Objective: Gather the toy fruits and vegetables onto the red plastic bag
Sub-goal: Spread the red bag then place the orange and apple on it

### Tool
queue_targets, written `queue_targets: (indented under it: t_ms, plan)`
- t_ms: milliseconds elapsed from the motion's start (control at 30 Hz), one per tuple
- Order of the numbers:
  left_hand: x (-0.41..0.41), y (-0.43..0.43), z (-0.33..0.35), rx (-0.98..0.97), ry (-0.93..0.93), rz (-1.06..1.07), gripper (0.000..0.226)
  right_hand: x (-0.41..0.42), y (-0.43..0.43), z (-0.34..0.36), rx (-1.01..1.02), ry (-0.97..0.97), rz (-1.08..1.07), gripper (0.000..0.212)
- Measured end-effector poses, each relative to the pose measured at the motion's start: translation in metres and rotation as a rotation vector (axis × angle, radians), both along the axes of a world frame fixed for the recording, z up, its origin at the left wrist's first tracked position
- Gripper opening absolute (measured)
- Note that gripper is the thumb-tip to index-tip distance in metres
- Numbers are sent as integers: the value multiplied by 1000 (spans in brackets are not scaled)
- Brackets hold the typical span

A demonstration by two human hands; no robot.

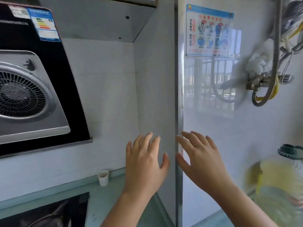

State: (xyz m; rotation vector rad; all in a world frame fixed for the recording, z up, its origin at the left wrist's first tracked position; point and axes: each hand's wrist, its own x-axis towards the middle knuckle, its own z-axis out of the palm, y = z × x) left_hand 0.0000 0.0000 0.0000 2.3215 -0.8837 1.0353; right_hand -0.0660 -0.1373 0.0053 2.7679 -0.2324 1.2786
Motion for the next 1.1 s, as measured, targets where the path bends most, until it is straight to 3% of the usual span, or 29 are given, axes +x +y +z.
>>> queue_targets:
  t_ms: [533, 1100]
  plan:
    - [-52, -92, -57, 46, 7, -486, 47, -114, -43, -57, 107, 18, -396, 40]
    - [-238, -241, -97, 100, 89, -1016, 47, -323, -132, -91, 219, -41, -837, 39]
